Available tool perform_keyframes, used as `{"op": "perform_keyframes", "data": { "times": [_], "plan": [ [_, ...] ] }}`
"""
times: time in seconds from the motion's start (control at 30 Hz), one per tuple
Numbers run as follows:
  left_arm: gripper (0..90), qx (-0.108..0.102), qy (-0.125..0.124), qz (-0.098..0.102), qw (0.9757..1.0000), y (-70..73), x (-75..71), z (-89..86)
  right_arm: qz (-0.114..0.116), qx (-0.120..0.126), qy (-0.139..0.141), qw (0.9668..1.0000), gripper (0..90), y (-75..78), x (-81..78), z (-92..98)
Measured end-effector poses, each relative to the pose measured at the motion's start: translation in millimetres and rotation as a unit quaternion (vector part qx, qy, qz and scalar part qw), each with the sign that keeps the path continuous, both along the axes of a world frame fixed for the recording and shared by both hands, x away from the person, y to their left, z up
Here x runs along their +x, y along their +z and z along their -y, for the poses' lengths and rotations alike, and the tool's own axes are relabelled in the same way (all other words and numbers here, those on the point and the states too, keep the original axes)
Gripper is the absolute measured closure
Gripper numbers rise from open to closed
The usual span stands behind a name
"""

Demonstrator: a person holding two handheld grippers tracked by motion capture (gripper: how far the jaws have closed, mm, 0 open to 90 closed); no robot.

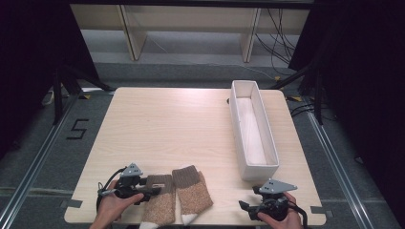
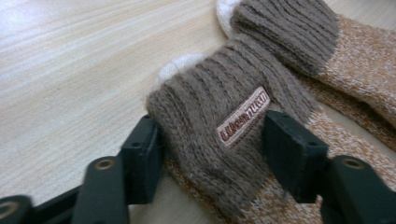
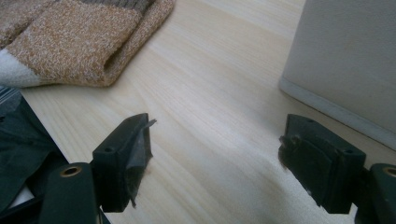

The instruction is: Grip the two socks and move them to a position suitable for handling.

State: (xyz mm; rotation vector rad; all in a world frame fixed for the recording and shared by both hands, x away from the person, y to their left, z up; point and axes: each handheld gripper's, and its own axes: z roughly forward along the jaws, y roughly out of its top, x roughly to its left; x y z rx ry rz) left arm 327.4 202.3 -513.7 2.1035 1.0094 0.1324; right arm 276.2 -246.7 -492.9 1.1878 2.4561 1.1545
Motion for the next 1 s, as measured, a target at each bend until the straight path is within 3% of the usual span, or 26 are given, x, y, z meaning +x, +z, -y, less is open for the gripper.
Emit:
{"op": "perform_keyframes", "data": {
  "times": [0.03, 0.07, 0.1, 0.13, 0.2, 0.3, 0.33, 0.47, 0.57, 0.6, 0.7, 0.77, 0.87, 0.9, 1.0],
  "plan": [
    [45.8, -0.019, 0.011, -0.006, 0.9997, -0.7, -0.8, -0.6, 0.001, -0.002, 0.011, 0.9999, 24.8, 0.7, 1.1, 1.2],
    [49.9, -0.024, 0.012, -0.002, 0.9996, -1.1, -1.1, -1.0, 0.020, -0.012, 0.001, 0.9997, 24.8, 1.4, 1.1, 1.7],
    [52.7, -0.030, 0.010, 0.001, 0.9995, -1.2, -1.2, -1.3, 0.018, -0.010, 0.002, 0.9998, 24.9, 1.4, 1.2, 1.5],
    [56.8, -0.020, 0.002, 0.011, 0.9997, 0.8, -1.8, -2.6, 0.011, -0.004, 0.005, 0.9999, 24.9, 0.7, 1.4, 1.0],
    [66.0, -0.018, -0.004, 0.026, 0.9995, 2.8, -3.8, -0.5, 0.022, -0.014, 0.002, 0.9997, 25.5, 1.1, 1.0, 2.0],
    [73.0, -0.032, 0.004, 0.038, 0.9988, 6.8, -7.4, 2.2, 0.019, -0.011, 0.000, 0.9998, 25.7, 1.7, 1.4, 2.7],
    [73.5, -0.024, -0.007, 0.045, 0.9987, 8.7, -7.2, 0.9, 0.012, -0.005, -0.001, 0.9999, 25.7, 1.6, 0.5, 2.3],
    [74.3, -0.042, 0.002, 0.047, 0.9980, 18.0, -10.7, -1.0, 0.009, 0.001, -0.010, 0.9999, 25.7, 2.3, 0.4, 3.5],
    [74.5, -0.053, 0.004, 0.050, 0.9974, 25.1, -10.9, -2.5, 0.027, -0.003, -0.004, 0.9996, 25.7, 2.1, 2.0, 6.2],
    [74.6, -0.058, 0.001, 0.047, 0.9972, 28.4, -10.6, -3.1, 0.013, 0.011, -0.011, 0.9998, 25.7, 1.9, 0.8, 4.3],
    [74.8, -0.063, 0.004, 0.055, 0.9965, 40.0, -10.5, -7.4, 0.024, 0.004, -0.005, 0.9997, 25.7, 1.8, 2.2, 6.3],
    [74.9, -0.077, 0.007, 0.060, 0.9952, 48.4, -8.1, -13.1, 0.023, 0.008, -0.007, 0.9997, 25.7, 1.8, 2.4, 6.5],
    [75.1, -0.103, 0.019, 0.058, 0.9928, 62.6, -2.2, -23.5, 0.005, 0.011, -0.015, 0.9998, 25.7, 2.5, 0.4, 6.2],
    [75.2, -0.100, 0.018, 0.058, 0.9931, 67.8, 1.1, -26.9, 0.024, 0.004, -0.009, 0.9997, 25.7, 2.1, 2.4, 8.0],
    [75.1, -0.108, 0.037, 0.059, 0.9917, 80.0, 15.4, -36.9, 0.023, 0.010, -0.013, 0.9996, 25.7, 2.3, 2.8, 8.1]
  ]
}}
